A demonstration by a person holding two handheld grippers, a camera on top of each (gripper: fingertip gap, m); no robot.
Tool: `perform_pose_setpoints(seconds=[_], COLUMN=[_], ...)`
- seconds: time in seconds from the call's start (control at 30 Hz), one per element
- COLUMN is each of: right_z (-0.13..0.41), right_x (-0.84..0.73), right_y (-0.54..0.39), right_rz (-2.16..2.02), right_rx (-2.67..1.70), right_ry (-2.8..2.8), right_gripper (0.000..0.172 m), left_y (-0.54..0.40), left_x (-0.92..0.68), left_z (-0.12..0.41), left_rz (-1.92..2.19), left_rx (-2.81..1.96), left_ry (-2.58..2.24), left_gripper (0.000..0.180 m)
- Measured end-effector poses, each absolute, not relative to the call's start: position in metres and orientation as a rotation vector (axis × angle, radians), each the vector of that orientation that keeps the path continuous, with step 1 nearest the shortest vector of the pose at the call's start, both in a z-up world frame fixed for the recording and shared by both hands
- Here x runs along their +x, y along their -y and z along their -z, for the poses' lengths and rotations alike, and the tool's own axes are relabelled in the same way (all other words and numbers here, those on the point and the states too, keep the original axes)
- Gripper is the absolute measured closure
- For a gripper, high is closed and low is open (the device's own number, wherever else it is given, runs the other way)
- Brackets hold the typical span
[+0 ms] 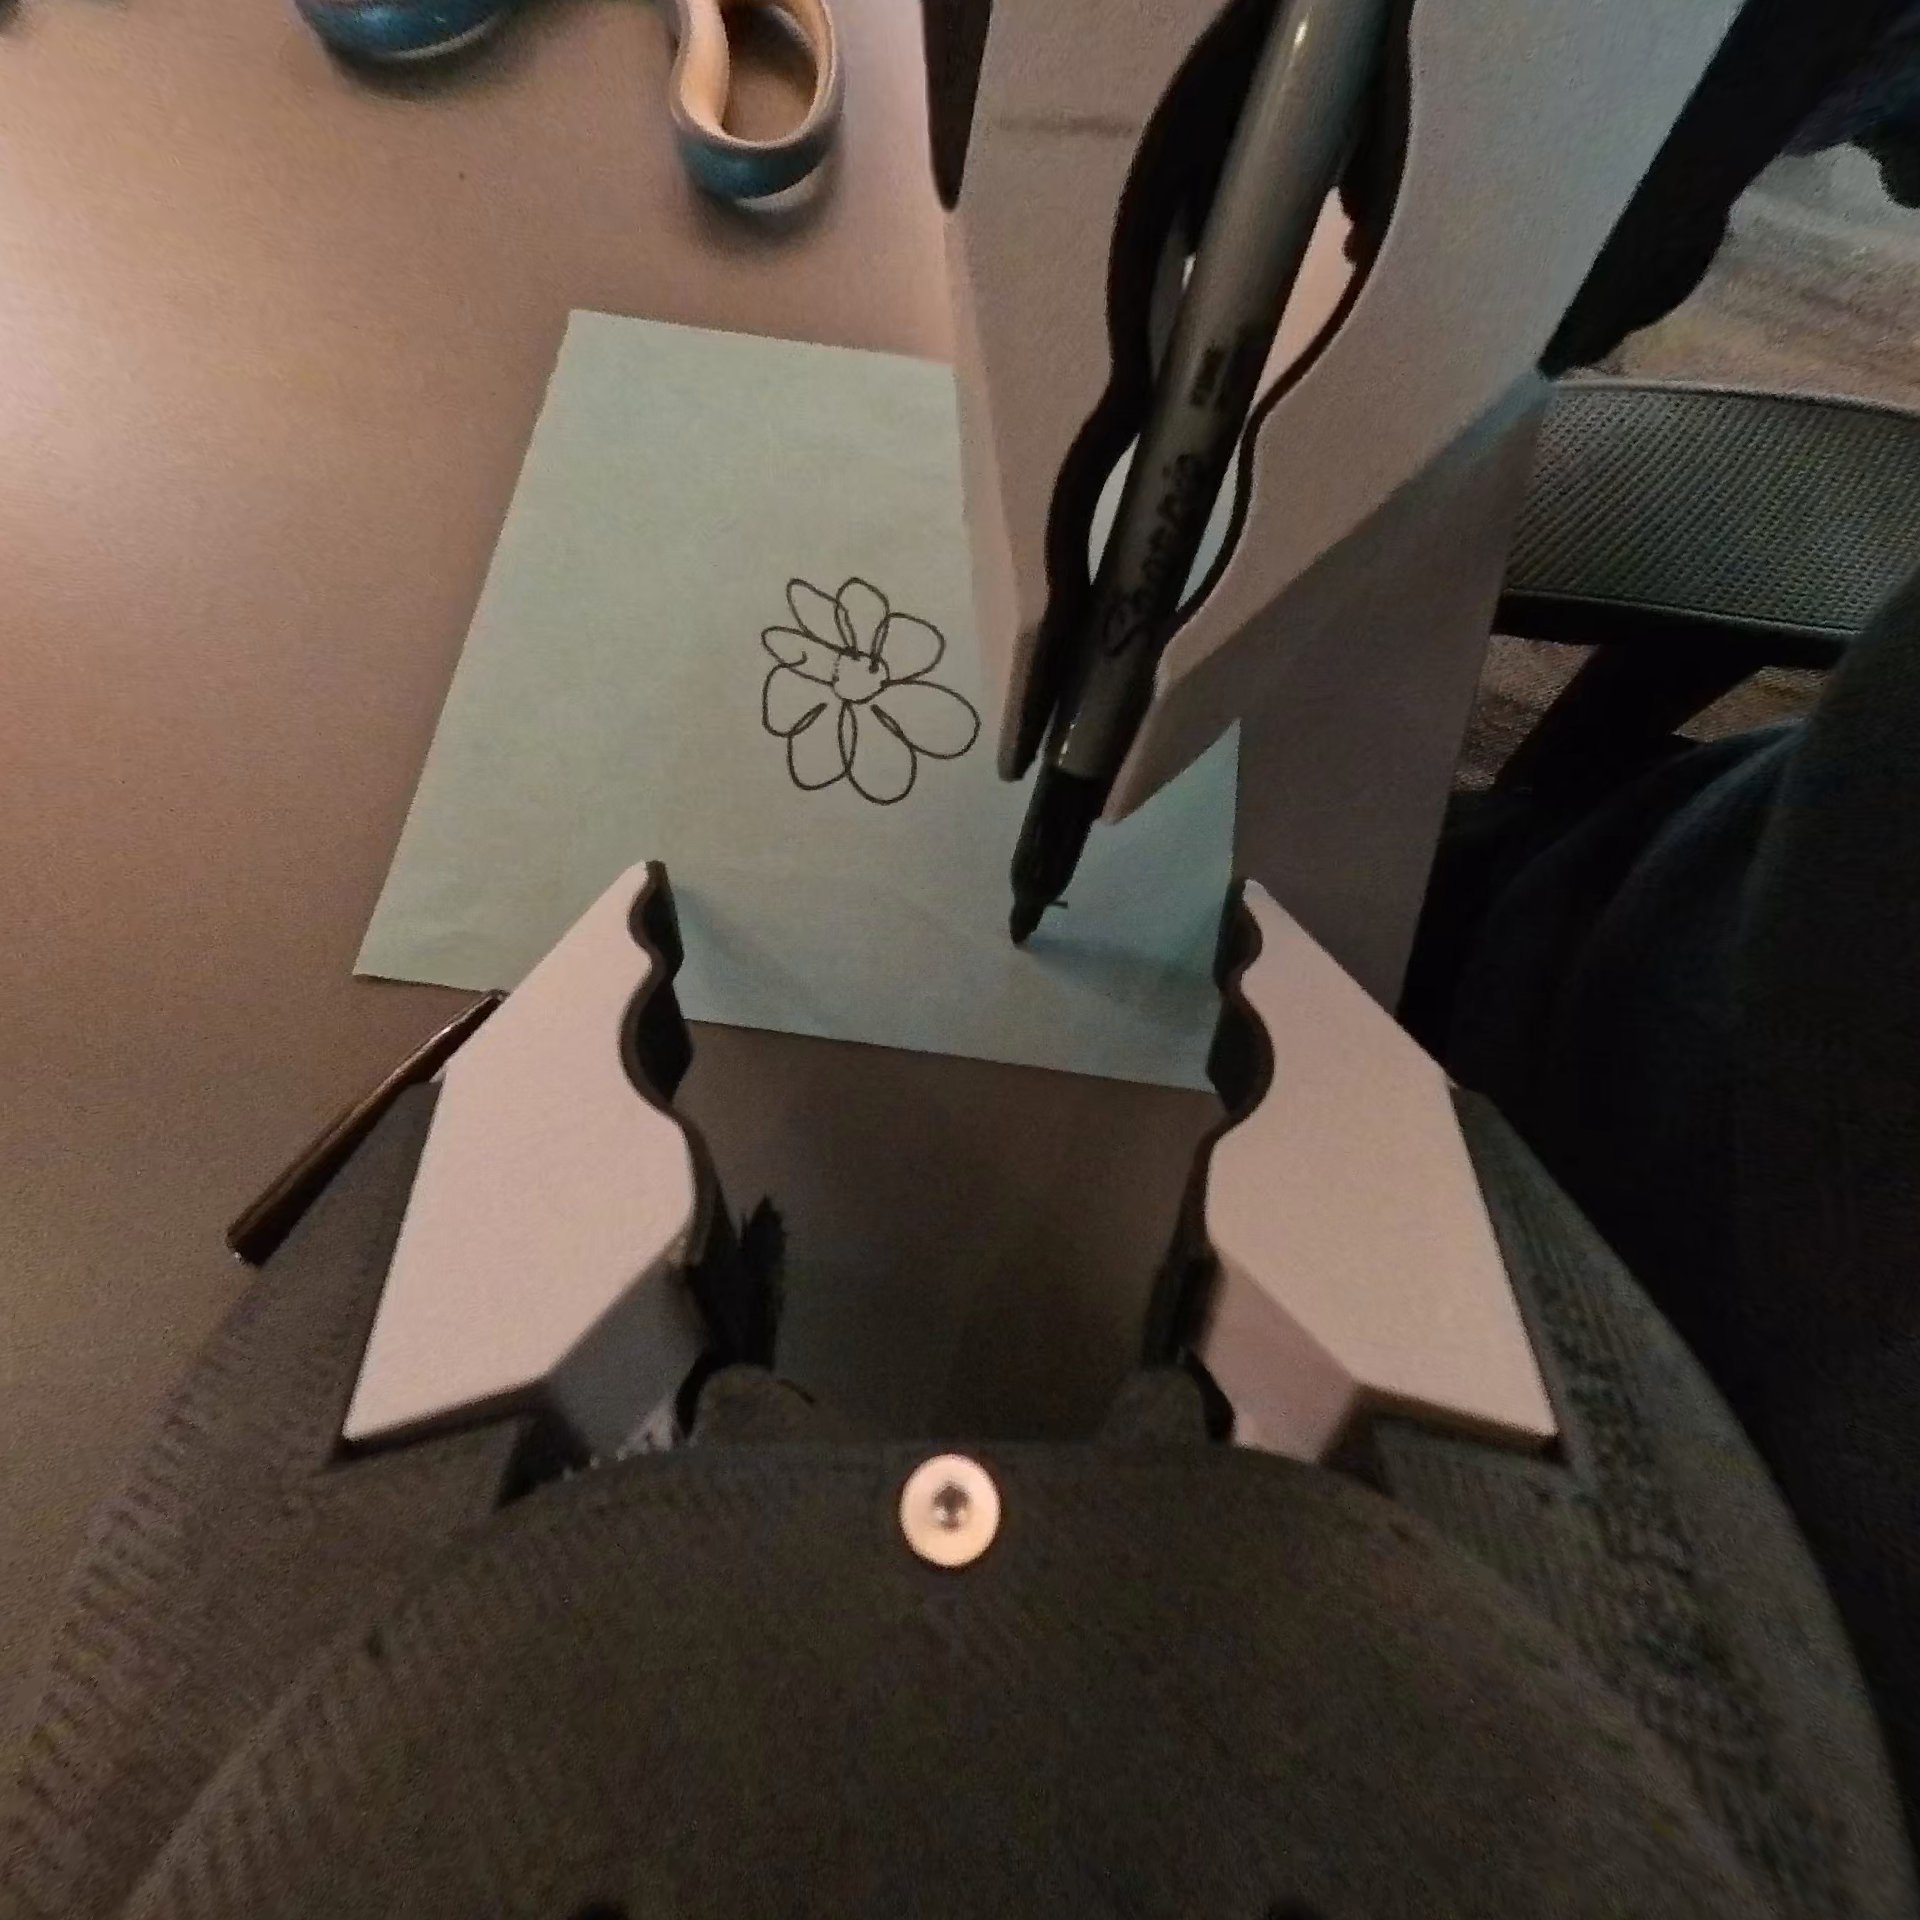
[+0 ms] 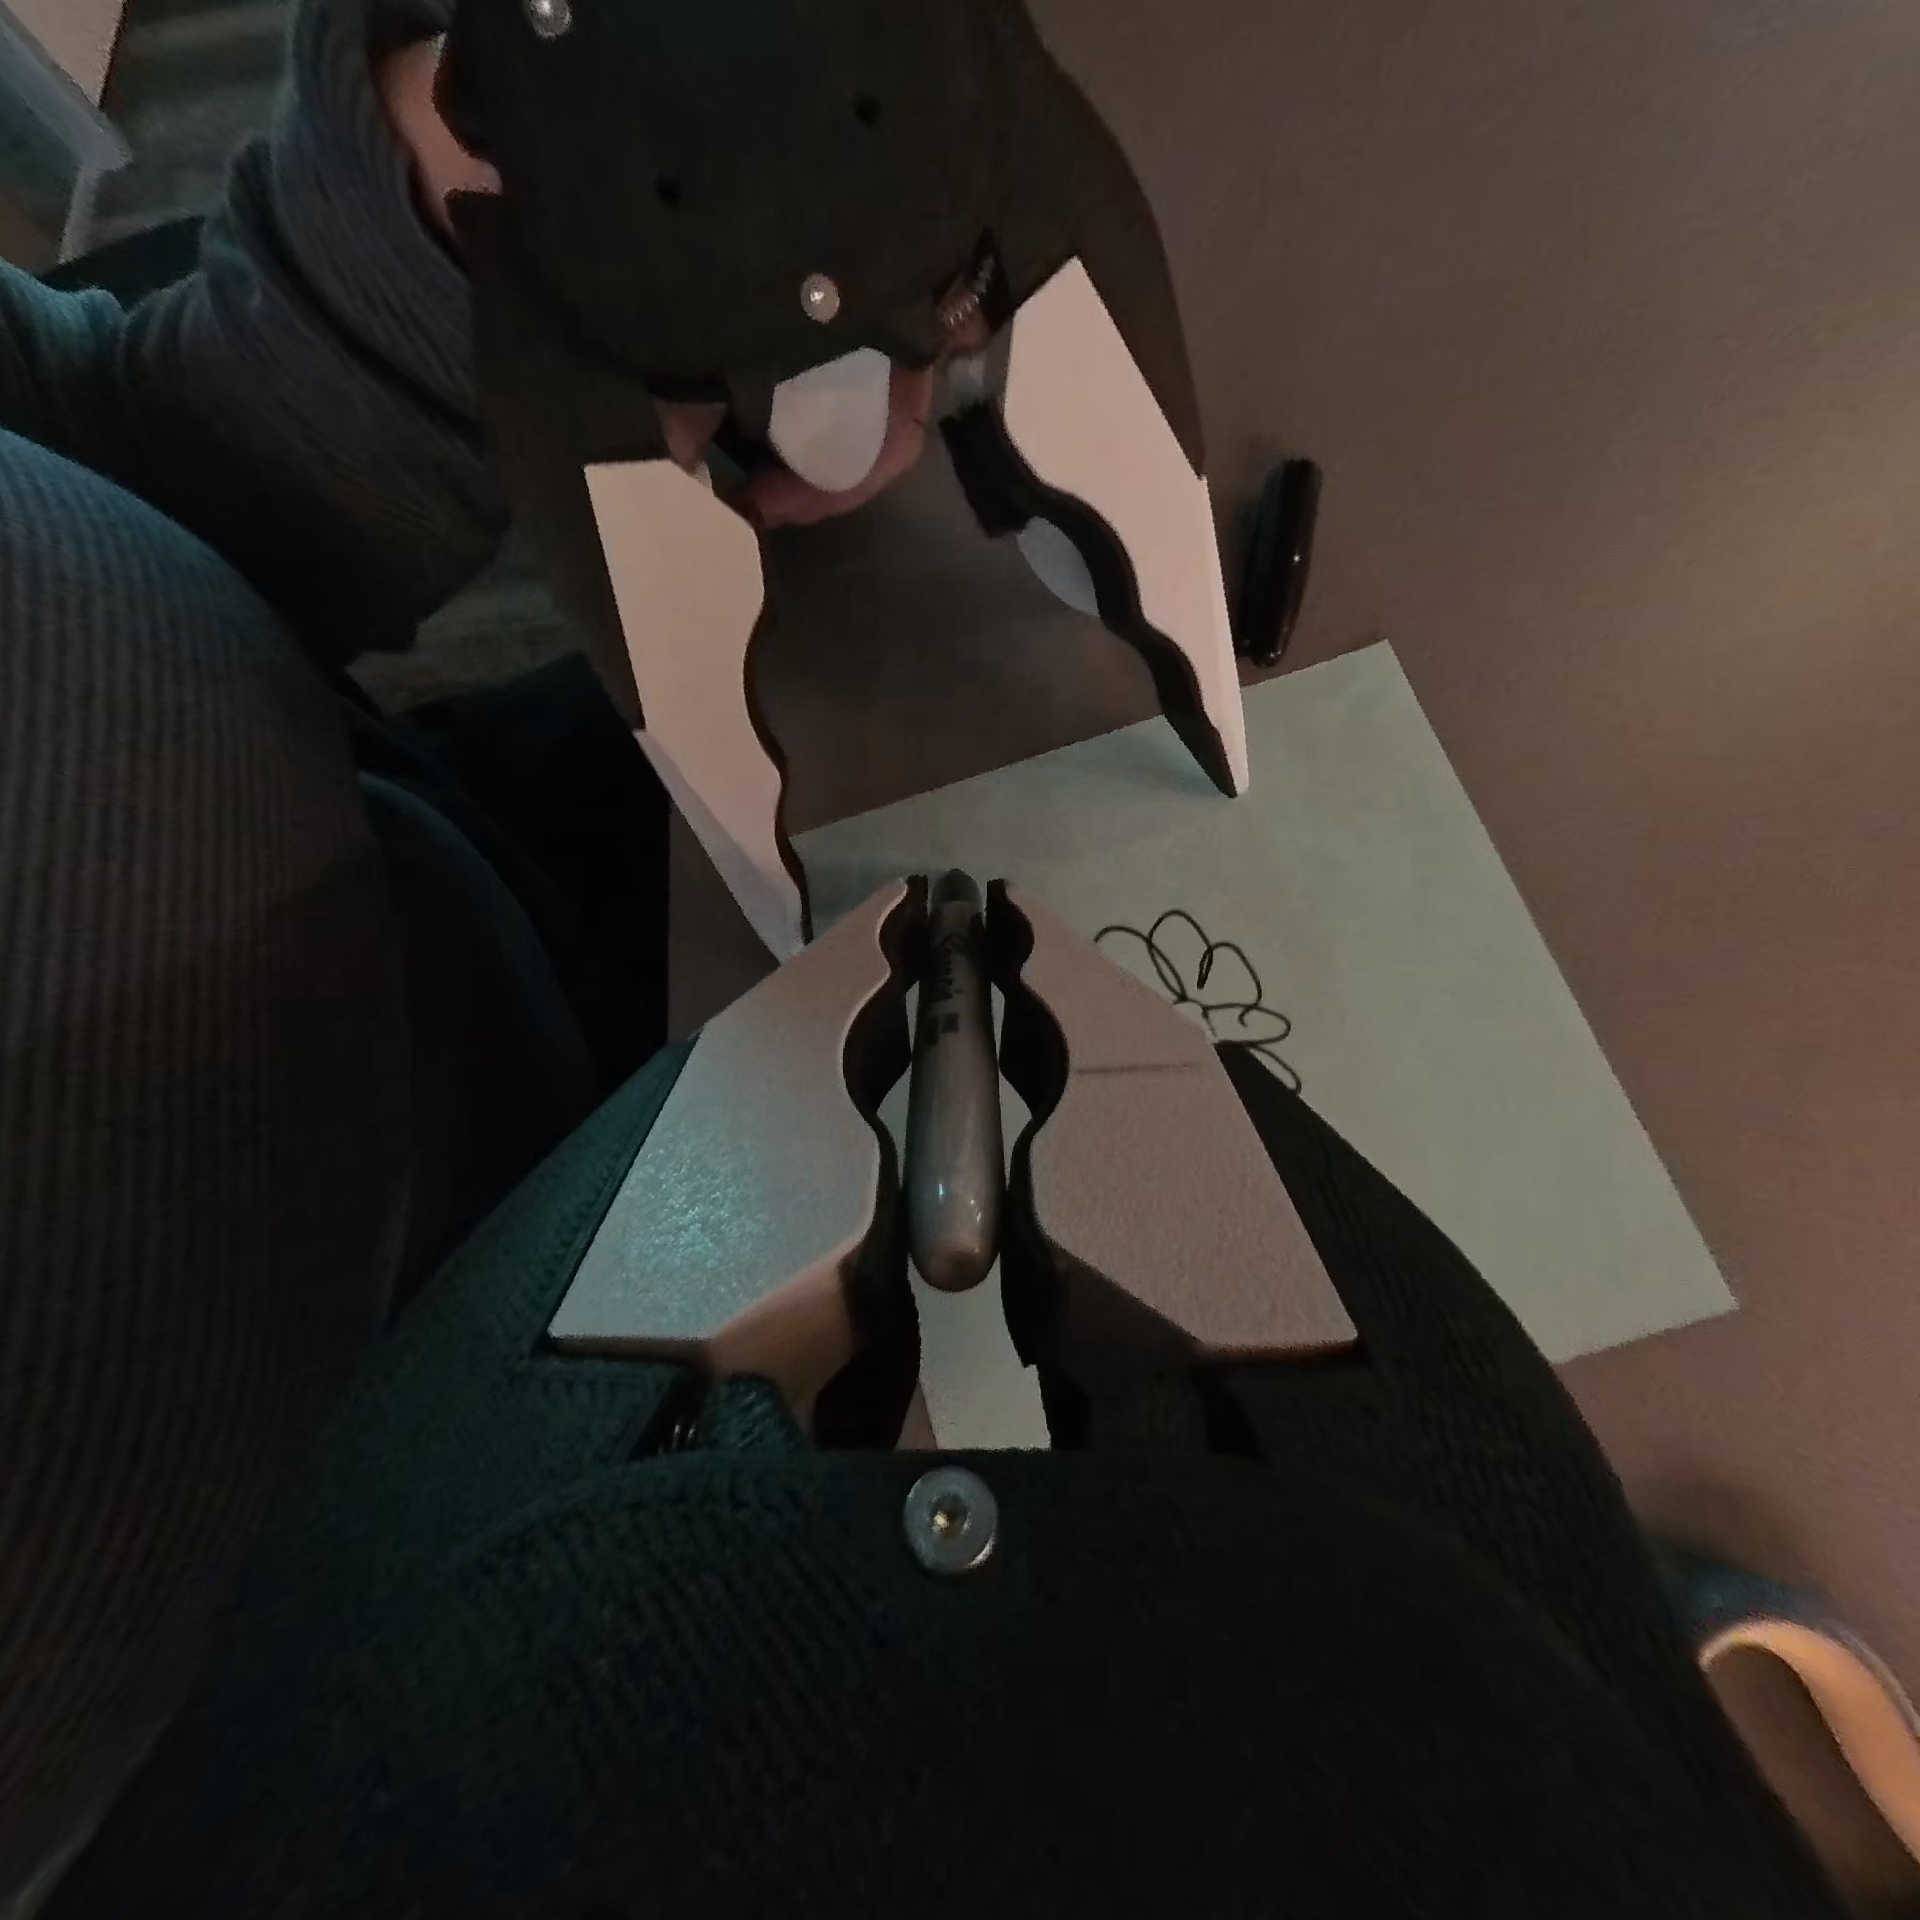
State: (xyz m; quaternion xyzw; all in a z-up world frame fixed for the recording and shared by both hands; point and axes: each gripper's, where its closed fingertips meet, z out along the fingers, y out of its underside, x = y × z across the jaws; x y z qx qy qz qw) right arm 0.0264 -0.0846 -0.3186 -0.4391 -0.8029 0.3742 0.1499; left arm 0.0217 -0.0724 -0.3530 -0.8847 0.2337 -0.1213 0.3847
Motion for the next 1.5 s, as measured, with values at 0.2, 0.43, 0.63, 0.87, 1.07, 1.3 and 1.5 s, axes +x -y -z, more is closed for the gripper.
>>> perform_pose_setpoints(seconds=[0.2,0.43,0.63,0.87,1.07,1.3,1.5], right_z=[0.319,0.319,0.316,0.318,0.319,0.319,0.319], right_x=[0.028,0.039,0.046,0.040,0.038,0.038,0.045], right_y=[0.089,0.088,0.082,0.082,0.081,0.070,0.075], right_rz=[-1.082,-1.066,-1.065,-1.100,-1.106,-1.071,-1.092], right_rx=[-1.252,-1.271,-1.295,-1.312,-1.316,-1.350,-1.351], right_ry=[2.325,2.335,2.298,2.251,2.250,2.212,2.217], right_gripper=[0.163,0.162,0.163,0.163,0.163,0.163,0.163], left_y=[0.072,0.072,0.072,0.072,0.072,0.071,0.071], left_x=[0.022,0.022,0.022,0.022,0.022,0.022,0.022], left_z=[0.353,0.353,0.353,0.353,0.353,0.353,0.353], left_rz=[0.306,0.304,0.304,0.303,0.301,0.299,0.298], left_rx=[-2.256,-2.257,-2.257,-2.257,-2.256,-2.257,-2.258], left_ry=[-0.585,-0.580,-0.579,-0.579,-0.578,-0.572,-0.569], left_gripper=[0.079,0.079,0.079,0.079,0.079,0.079,0.079])
